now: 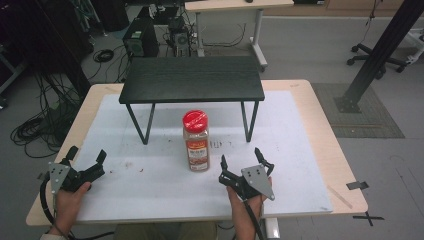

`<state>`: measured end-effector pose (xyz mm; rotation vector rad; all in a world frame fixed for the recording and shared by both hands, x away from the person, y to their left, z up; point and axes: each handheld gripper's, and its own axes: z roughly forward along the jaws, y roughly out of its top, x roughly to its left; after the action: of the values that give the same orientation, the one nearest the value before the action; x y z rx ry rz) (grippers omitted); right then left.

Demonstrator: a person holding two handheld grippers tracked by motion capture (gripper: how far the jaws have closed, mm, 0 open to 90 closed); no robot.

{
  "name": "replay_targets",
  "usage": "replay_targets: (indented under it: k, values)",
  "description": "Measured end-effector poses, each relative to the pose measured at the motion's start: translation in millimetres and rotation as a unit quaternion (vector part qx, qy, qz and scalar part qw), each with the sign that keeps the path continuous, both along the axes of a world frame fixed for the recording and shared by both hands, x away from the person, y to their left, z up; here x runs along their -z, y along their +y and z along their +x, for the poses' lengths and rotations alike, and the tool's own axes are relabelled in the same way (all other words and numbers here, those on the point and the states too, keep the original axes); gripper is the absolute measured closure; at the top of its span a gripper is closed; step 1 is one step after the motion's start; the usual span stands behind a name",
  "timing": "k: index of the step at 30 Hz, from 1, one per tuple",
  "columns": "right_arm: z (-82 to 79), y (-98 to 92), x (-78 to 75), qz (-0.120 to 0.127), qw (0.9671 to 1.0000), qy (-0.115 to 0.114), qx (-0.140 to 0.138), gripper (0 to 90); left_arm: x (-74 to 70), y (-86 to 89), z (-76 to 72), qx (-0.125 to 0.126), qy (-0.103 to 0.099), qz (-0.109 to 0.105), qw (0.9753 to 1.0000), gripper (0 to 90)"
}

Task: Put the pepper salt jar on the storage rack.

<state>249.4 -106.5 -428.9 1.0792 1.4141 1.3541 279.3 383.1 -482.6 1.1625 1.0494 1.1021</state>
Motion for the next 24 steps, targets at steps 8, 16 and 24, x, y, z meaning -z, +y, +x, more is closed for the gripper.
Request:
replay_targets:
  k: [8, 16, 24]
  values:
    - [-7.6, 17.2, -5.4, 0.006, 0.9997, -0.013, -0.018, 1.0, 0.1, 0.3, -0.1, 0.001, -0.001, -0.002, 1.0000, 0.8]
    - [-14.0, 42.9, -10.7, 0.006, 0.9990, -0.021, -0.038, 1.8, 0.1, 0.7, -0.3, 0.003, -0.002, -0.005, 1.0000, 0.9]
    - [-13.5, 60.1, -6.4, 0.005, 0.9989, -0.013, -0.045, 1.7, 0.2, 1.2, -0.5, 0.004, -0.003, -0.007, 1.0000, 0.9]
